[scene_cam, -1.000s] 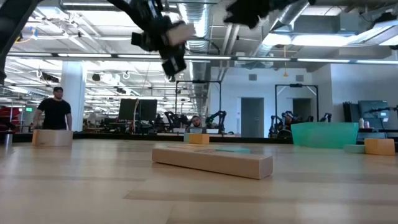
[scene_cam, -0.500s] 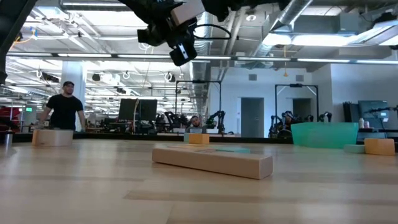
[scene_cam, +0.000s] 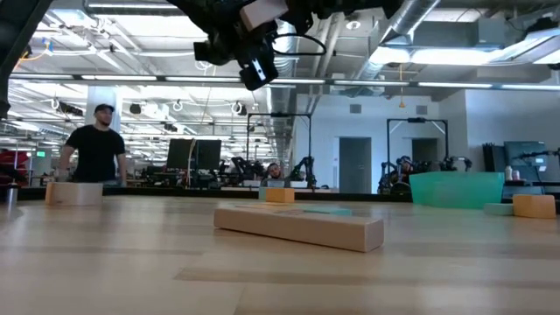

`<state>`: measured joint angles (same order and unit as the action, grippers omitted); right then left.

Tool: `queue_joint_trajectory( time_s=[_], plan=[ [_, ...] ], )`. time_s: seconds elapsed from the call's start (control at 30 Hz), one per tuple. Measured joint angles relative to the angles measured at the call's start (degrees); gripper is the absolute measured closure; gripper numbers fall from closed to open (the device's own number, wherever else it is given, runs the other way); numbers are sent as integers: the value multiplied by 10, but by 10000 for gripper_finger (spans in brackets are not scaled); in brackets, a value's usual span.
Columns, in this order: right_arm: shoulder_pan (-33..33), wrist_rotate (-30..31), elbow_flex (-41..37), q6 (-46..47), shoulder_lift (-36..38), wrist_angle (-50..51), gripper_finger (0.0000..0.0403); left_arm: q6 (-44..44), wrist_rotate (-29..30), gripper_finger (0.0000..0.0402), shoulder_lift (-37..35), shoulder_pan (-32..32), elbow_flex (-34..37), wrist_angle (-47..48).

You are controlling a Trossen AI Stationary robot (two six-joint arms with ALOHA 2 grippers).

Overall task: Sort & place blocks by color
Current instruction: Put the brown block into the green bin

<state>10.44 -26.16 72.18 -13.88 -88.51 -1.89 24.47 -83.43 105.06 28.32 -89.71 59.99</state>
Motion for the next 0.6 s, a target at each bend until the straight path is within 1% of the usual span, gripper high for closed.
queue_joint_trajectory(
  time_s=[0.07,0.2,0.33,0.43,0.6],
  plan=[
    [0,4,0,-2,0,2,121,0,-12,302,0,-2,0,0],
    [-3,8,0,-2,-11,-13,124,-9,-1,302,0,-2,0,0],
    [-4,7,0,-3,-10,-22,146,-13,1,301,0,-2,0,1],
    [-7,8,0,-3,-11,-18,184,-16,-1,289,0,-2,0,2],
    [-7,6,0,-2,-10,-11,278,-27,-9,254,0,-4,0,2]
  ],
)
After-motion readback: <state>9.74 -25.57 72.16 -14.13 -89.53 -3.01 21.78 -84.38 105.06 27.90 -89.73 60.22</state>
